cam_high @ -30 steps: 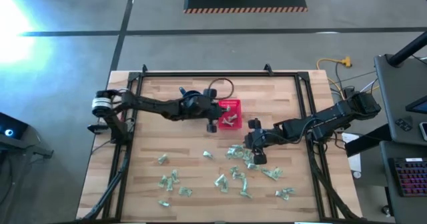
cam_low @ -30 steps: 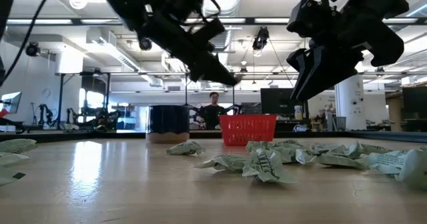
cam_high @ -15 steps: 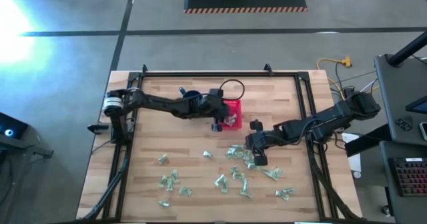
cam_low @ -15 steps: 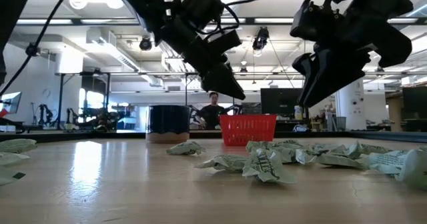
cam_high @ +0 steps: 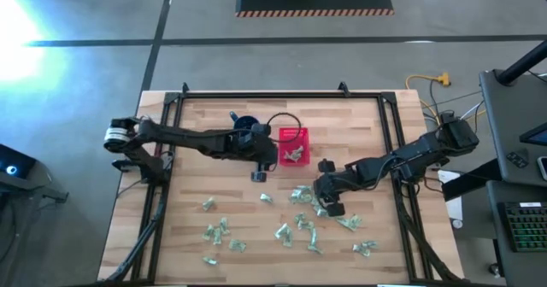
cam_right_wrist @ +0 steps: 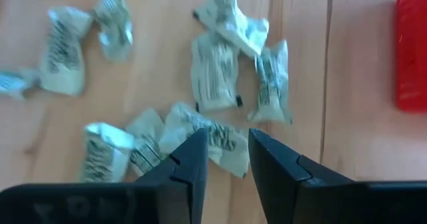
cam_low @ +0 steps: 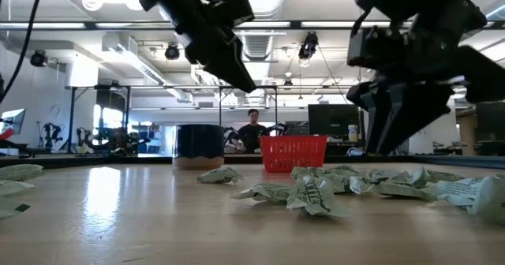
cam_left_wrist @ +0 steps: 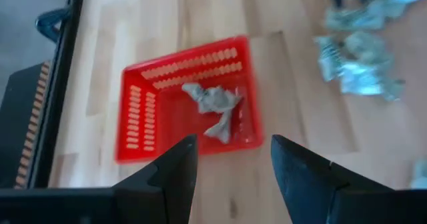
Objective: Pick and place items into bin
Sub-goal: Put the green stevia packet into the red bin
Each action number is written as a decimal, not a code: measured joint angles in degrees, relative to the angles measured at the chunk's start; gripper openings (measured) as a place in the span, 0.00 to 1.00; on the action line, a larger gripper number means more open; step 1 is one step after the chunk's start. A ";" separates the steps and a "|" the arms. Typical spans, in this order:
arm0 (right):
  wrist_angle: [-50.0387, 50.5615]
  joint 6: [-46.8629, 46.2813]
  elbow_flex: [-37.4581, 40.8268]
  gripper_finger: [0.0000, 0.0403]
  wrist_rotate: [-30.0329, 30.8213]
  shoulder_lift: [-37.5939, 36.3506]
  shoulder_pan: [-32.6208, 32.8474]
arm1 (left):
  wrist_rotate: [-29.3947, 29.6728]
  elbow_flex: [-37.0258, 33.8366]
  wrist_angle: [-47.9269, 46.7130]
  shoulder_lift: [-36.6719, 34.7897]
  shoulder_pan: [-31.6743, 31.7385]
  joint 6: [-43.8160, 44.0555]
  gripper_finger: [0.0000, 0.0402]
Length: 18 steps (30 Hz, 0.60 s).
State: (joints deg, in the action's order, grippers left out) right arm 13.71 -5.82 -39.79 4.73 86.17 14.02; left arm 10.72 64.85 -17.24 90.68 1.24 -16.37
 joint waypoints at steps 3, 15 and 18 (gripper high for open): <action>-0.03 -0.50 0.16 0.27 0.79 2.23 -0.12 | 0.00 -1.65 -0.14 -1.52 -1.78 0.81 0.43; -0.60 -2.05 0.11 0.29 1.38 5.60 -0.15 | 0.21 -6.05 0.03 -5.61 -4.03 4.97 0.43; -0.60 -2.14 0.11 0.22 1.22 5.63 -0.15 | 0.24 -7.35 -0.21 -5.96 -4.09 6.55 0.43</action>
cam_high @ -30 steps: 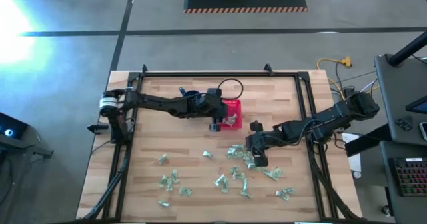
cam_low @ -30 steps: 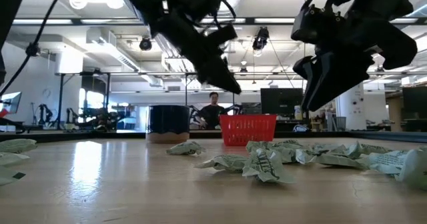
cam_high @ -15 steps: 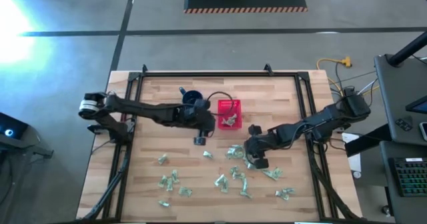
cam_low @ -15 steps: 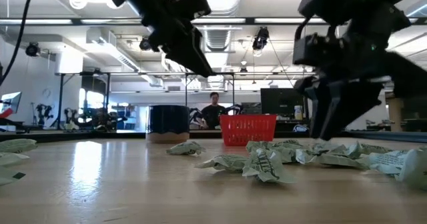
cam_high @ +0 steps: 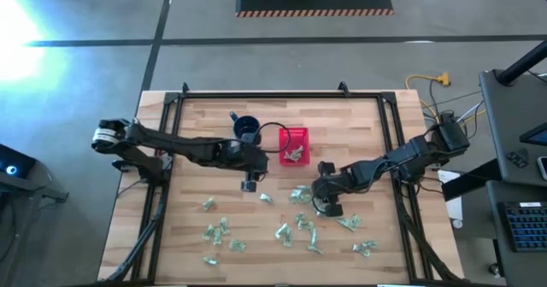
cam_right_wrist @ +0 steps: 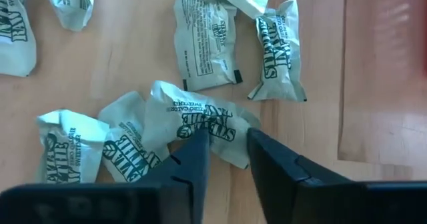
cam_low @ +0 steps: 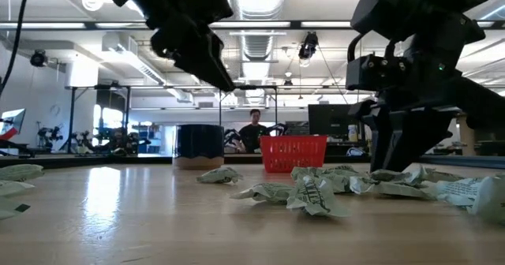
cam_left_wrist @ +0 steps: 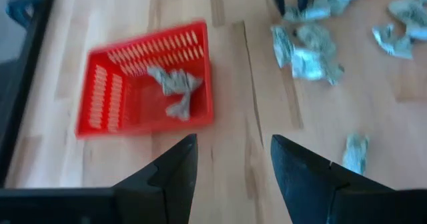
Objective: Pick and place items into bin
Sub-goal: Put the green stevia packet into the red bin
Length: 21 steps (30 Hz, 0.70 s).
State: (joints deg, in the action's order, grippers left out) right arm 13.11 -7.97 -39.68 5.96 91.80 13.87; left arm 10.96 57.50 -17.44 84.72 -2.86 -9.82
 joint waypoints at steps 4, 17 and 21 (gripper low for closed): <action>0.16 0.02 0.07 0.10 0.02 -0.55 0.00 | 0.04 -0.87 0.04 -0.15 -0.51 0.72 0.43; 1.01 0.85 -0.24 0.03 1.07 -7.13 -0.03 | 0.12 -4.67 -2.00 -3.87 -3.58 6.48 0.43; 1.48 2.77 -0.26 0.03 7.47 -11.41 -0.18 | 0.20 -5.58 -2.92 -5.34 -5.35 8.12 0.43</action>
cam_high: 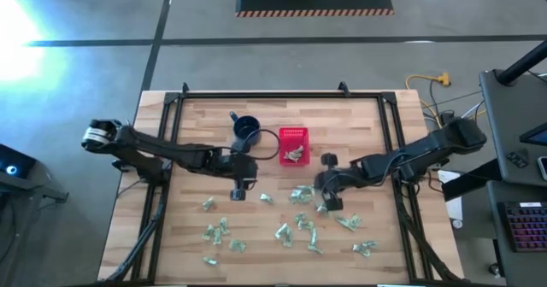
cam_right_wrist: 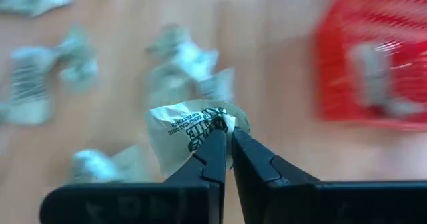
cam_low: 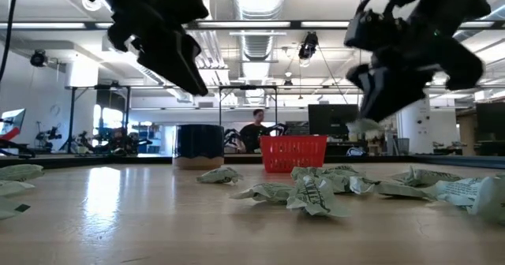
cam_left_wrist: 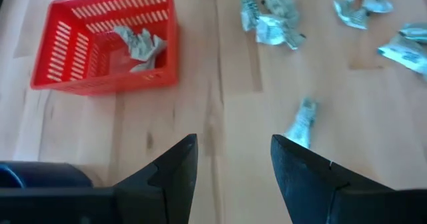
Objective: Pick and place items into bin
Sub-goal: Put the green stevia packet into the red bin
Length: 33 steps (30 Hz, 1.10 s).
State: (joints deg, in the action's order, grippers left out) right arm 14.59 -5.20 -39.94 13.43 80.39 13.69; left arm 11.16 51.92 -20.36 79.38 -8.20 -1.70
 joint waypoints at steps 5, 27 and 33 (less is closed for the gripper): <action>-4.27 5.29 -0.02 0.03 18.09 -3.33 -1.33 | 0.07 -2.48 0.72 -1.23 -2.26 2.84 0.43; -22.67 15.90 0.00 0.04 12.17 4.27 -19.99 | 1.31 -5.64 0.51 -2.06 -7.77 10.30 0.43; -23.75 16.16 -0.02 0.16 10.05 4.01 -20.02 | 1.33 -5.66 2.32 -1.88 -7.77 9.98 0.43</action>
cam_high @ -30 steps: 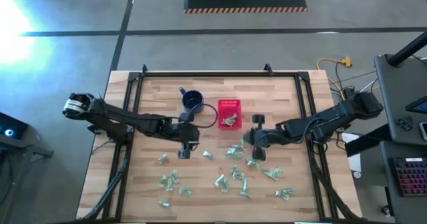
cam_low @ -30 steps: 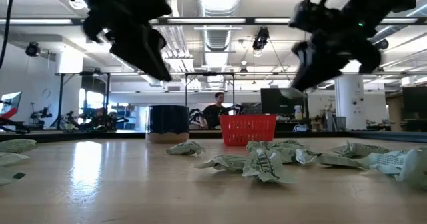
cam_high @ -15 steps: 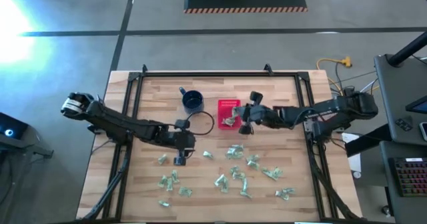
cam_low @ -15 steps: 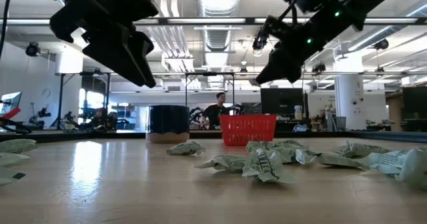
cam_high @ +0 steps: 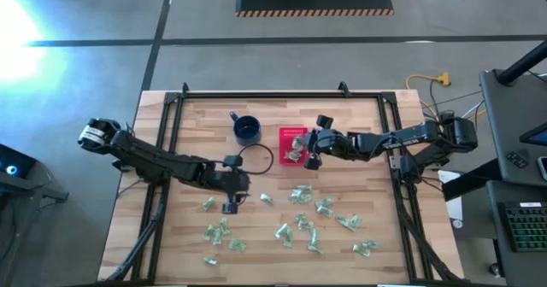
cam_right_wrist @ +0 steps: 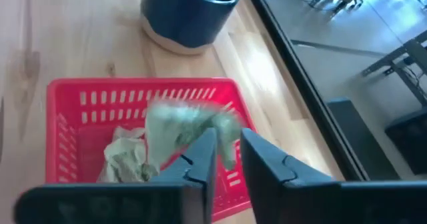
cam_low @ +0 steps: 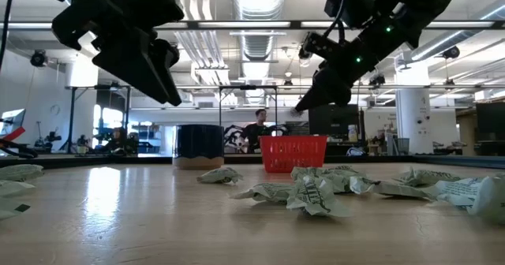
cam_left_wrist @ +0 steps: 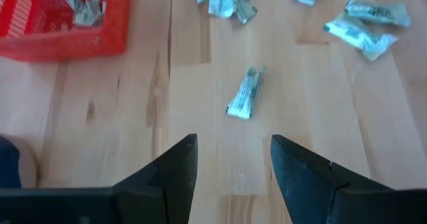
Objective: Pick and place items into bin
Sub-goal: Put the green stevia packet into the red bin
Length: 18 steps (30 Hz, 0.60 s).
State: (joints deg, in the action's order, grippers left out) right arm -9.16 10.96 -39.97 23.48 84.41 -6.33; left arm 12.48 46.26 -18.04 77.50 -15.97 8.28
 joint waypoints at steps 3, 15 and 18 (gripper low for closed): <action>-0.78 -0.10 0.00 0.23 0.04 -0.03 0.00 | 0.01 -0.39 2.34 0.08 0.00 -1.19 0.43; 1.04 -1.02 0.00 0.35 -8.97 -3.39 2.12 | -0.73 -5.88 21.84 2.89 0.11 -8.13 0.43; 3.90 -0.99 -0.02 0.35 -12.25 -4.65 3.44 | -1.44 -5.92 23.10 6.35 0.09 -10.22 0.43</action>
State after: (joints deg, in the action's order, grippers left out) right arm -5.27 9.97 -39.99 11.23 79.76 -2.89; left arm 11.05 40.34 5.06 83.85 -15.88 -1.94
